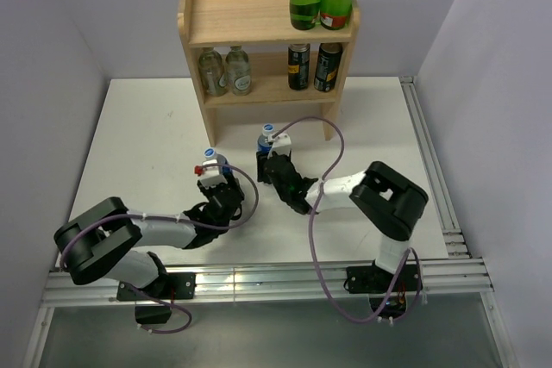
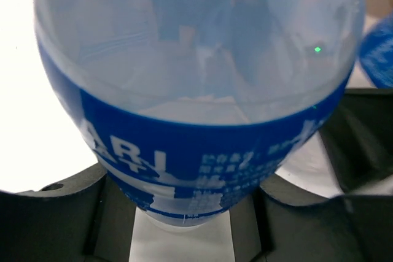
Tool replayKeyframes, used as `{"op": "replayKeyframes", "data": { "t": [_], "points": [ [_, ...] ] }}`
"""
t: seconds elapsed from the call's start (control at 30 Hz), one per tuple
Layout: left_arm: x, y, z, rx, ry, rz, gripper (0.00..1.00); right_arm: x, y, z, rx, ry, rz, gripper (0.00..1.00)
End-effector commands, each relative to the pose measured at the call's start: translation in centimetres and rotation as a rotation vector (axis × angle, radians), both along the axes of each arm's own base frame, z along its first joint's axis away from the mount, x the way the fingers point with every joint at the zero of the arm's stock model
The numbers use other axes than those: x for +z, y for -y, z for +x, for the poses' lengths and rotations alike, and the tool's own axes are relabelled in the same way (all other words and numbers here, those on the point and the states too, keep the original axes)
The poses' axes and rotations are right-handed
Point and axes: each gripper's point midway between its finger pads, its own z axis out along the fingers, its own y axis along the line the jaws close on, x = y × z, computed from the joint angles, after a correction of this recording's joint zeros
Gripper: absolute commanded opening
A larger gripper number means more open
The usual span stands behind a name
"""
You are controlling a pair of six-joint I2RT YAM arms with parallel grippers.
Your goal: Place and organize the beverage onto the shelf
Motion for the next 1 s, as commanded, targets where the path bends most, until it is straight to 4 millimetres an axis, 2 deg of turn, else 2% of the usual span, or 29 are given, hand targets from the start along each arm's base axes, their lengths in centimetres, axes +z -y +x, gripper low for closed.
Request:
{"op": "replayKeyframes", "data": {
  "t": [0.0, 0.03, 0.07, 0.13, 0.17, 0.2, 0.23, 0.3, 0.33, 0.37, 0.4, 0.43, 0.5, 0.53, 0.57, 0.63, 0.7, 0.73, 0.83, 0.97],
  "points": [
    [2.1, -0.1, 0.1, 0.016, 0.018, -0.047, 0.00, 12.4, -1.0, 0.5, -0.036, 0.181, 0.112, 0.00],
    [2.8, -0.2, 0.0, 0.015, 0.022, -0.056, 0.00, 14.1, -1.2, 0.2, -0.032, 0.201, 0.114, 0.00],
    [2.8, -0.2, -0.3, 0.006, 0.004, -0.045, 0.00, 17.9, -1.6, -0.4, -0.020, 0.241, 0.123, 0.00],
    [4.0, -0.3, -0.6, -0.003, 0.011, -0.073, 0.00, 21.7, -2.0, -1.0, -0.013, 0.272, 0.130, 0.00],
    [3.9, -0.6, -0.9, -0.008, -0.005, -0.063, 0.00, 25.3, -2.4, -1.3, 0.007, 0.299, 0.145, 0.00],
    [4.2, -0.6, -1.1, -0.016, -0.007, -0.071, 0.00, 27.3, -2.5, -1.4, 0.014, 0.311, 0.159, 0.00],
    [5.2, -0.8, -1.3, -0.019, 0.007, -0.100, 0.00, 30.9, -2.5, -1.6, 0.025, 0.341, 0.180, 0.00],
    [5.4, -1.2, -1.8, -0.029, -0.002, -0.095, 0.00, 34.2, -2.7, -1.7, 0.045, 0.371, 0.190, 0.00],
    [6.2, -1.4, -2.0, -0.032, 0.011, -0.116, 0.00, 38.4, -2.5, -1.9, 0.047, 0.421, 0.230, 0.00],
    [6.1, -1.6, -2.3, -0.036, 0.005, -0.105, 0.00, 38.7, -2.8, -1.6, 0.053, 0.416, 0.197, 0.00],
    [6.9, -1.8, -2.4, -0.040, 0.017, -0.121, 0.00, 39.9, -2.8, -1.5, 0.053, 0.432, 0.194, 0.00],
    [7.0, -1.9, -2.5, -0.040, 0.019, -0.125, 0.00, 42.2, -2.9, -1.3, 0.050, 0.454, 0.184, 0.00],
    [7.3, -2.3, -2.7, -0.040, 0.023, -0.128, 0.00, 44.4, -2.8, -1.1, 0.040, 0.480, 0.179, 0.00],
    [7.3, -2.4, -2.8, -0.040, 0.023, -0.130, 0.00, 47.1, -2.2, -1.4, 0.034, 0.526, 0.189, 0.00],
    [7.2, -2.4, -2.9, -0.040, 0.020, -0.132, 0.00, 47.0, -2.9, -0.9, 0.038, 0.527, 0.166, 0.00],
    [7.1, -2.6, -3.0, -0.040, 0.018, -0.135, 0.00, 49.0, -2.9, -0.3, 0.018, 0.574, 0.147, 0.00],
    [7.1, -2.4, -3.1, -0.050, 0.018, -0.133, 0.00, 50.1, -2.9, 0.4, 0.006, 0.595, 0.139, 0.00],
    [7.1, -2.3, -3.1, -0.055, 0.018, -0.136, 0.00, 51.1, -2.8, 1.3, -0.007, 0.614, 0.135, 0.00],
    [6.7, -2.1, -3.2, -0.064, 0.012, -0.136, 0.00, 52.5, -1.7, 3.1, -0.059, 0.655, 0.131, 0.00],
    [5.6, -1.9, -3.6, -0.076, 0.003, -0.145, 0.00, 53.2, -0.4, 4.9, -0.090, 0.705, 0.139, 0.00]
  ]
}}
